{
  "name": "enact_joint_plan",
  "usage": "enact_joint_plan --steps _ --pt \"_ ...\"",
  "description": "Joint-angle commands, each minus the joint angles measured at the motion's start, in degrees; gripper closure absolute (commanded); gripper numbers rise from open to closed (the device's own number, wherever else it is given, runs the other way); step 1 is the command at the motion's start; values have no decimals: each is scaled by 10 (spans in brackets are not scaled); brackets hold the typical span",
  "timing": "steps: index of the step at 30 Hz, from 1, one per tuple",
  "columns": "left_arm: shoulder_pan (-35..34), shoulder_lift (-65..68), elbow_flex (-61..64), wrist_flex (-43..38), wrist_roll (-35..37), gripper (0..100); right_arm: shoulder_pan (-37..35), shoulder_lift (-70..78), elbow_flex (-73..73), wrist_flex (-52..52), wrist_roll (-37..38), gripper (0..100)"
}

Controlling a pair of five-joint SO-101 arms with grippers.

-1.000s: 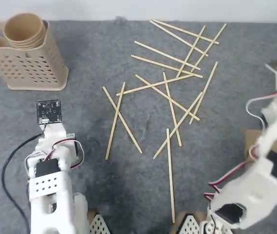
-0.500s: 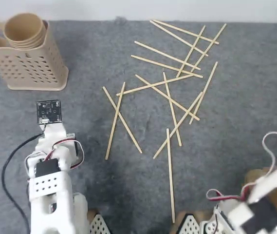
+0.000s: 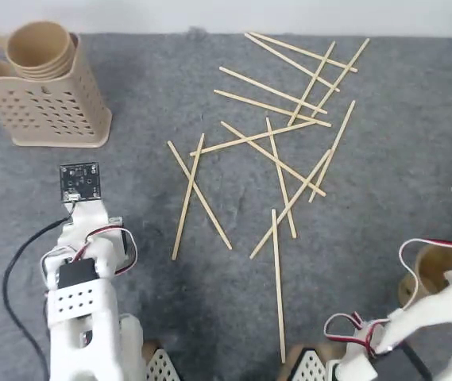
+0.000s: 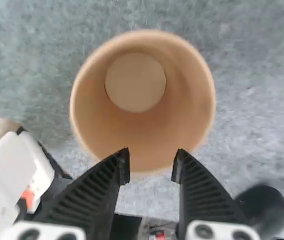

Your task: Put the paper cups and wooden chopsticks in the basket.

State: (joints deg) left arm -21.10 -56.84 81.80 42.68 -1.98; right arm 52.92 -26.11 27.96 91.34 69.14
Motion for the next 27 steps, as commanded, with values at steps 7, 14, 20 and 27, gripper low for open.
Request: enact_joint_plan --steps 7,14,20,27 --pt "1 -14 -2 -13 -6 987 23 -27 1 -61 15 840" --pt "1 -14 -2 -14 -6 987 23 -27 -112 14 15 842" --pt "1 -14 -2 -13 -6 987 33 -11 -92 8 16 842" --pt "1 -14 -2 -13 -6 987 15 15 -25 -31 12 843"
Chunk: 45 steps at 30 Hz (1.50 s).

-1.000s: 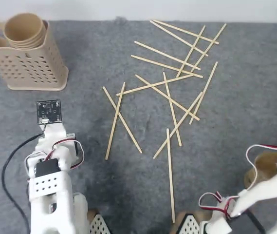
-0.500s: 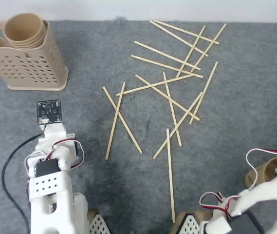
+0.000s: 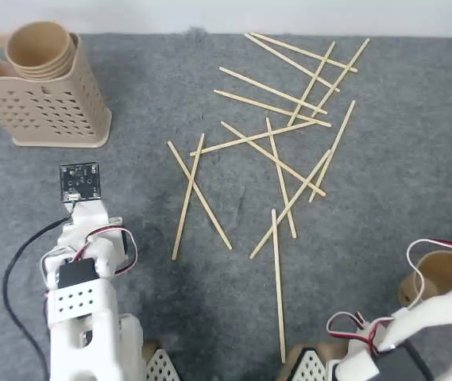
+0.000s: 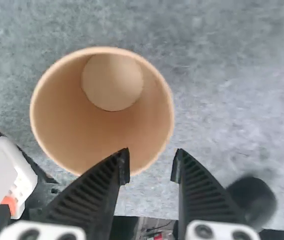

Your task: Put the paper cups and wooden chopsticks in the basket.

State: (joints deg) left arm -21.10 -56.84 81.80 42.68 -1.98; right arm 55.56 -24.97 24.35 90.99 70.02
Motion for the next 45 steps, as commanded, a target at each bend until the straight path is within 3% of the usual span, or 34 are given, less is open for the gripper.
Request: enact_joint_plan --steps 1,6,9,16,22,26,31,37,45 --pt "1 -14 -2 -12 -6 987 -12 7 25 -44 4 843" --pt "1 -14 -2 -12 -6 987 -12 24 73 -109 -5 858" --pt "1 -14 -2 -12 -6 987 -21 21 72 -116 -36 996" --pt "1 -14 -2 -12 -6 987 -122 17 4 -19 -119 991" --pt "1 -14 -2 -12 -6 987 -300 23 -190 120 -274 991" --pt "1 -14 -2 -12 -6 987 -442 33 -302 117 -408 991" --pt "1 -14 -2 -13 -6 987 -637 131 -453 116 -519 991" --pt "1 -14 -2 -15 -6 987 -775 325 -750 112 -562 991" --pt "1 -14 -3 -16 -6 987 -881 559 -1135 30 -560 991"
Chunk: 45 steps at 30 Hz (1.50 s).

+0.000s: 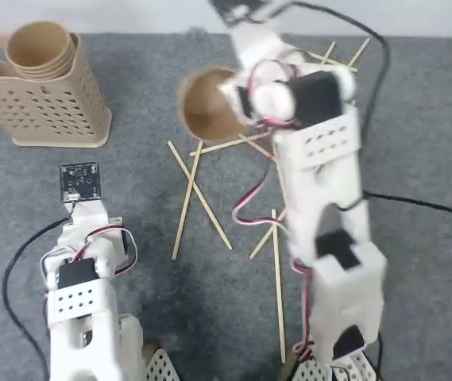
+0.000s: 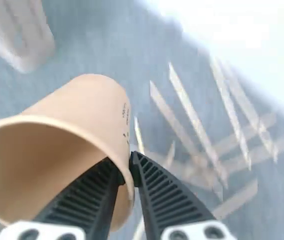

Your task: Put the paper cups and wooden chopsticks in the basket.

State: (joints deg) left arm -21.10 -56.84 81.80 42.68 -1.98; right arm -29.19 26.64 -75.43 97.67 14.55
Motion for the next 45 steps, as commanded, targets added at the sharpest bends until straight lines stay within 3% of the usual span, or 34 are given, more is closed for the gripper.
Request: enact_joint_plan --steps 1,6,8,11,16,22,28,35,41,45 --pt "1 -14 -3 -16 -6 987 -44 59 -152 -42 -5 991" --pt "1 -14 -3 -27 -6 987 -68 96 -151 61 -7 991" --pt "-20 -16 -10 -28 -4 987 -54 103 -86 57 -27 991" --pt "-105 -30 -48 -33 5 987 -51 97 34 53 -52 991" --pt "-196 -56 -51 -61 124 987 -87 95 161 51 -58 991" --pt "-213 -67 -51 -60 133 984 -121 96 204 7 -98 991" --pt "-213 -70 -44 -60 135 915 -140 121 205 -44 -97 991" --pt "-213 -70 -44 -60 135 907 -154 192 194 -93 -96 983" --pt "-212 -70 -43 -60 135 906 -155 189 91 -23 -95 775" --pt "-212 -69 -42 -60 135 906 -156 176 -40 58 -80 772"
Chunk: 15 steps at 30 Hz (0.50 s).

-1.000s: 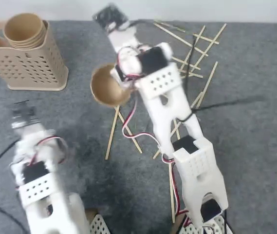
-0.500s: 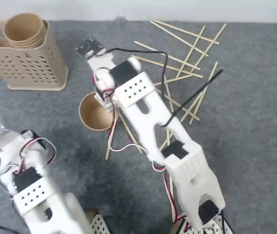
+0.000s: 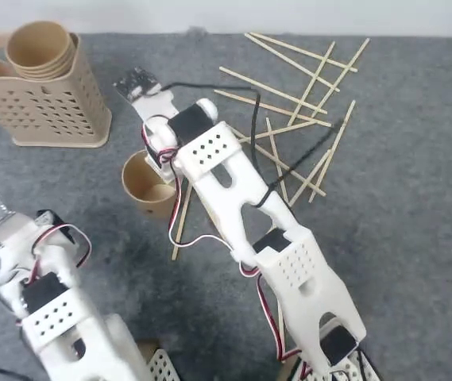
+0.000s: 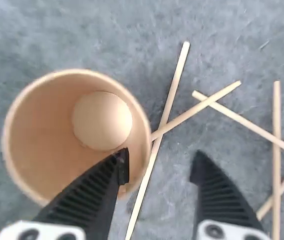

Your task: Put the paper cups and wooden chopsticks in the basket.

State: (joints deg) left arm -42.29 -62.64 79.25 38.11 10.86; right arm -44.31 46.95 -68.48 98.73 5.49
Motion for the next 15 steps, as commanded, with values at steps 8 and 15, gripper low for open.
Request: enact_joint_plan --steps 8,15 --pt "16 -11 -15 -13 5 906 16 -244 99 44 15 858" --pt "43 -12 -7 -12 4 907 89 -461 371 42 16 916"
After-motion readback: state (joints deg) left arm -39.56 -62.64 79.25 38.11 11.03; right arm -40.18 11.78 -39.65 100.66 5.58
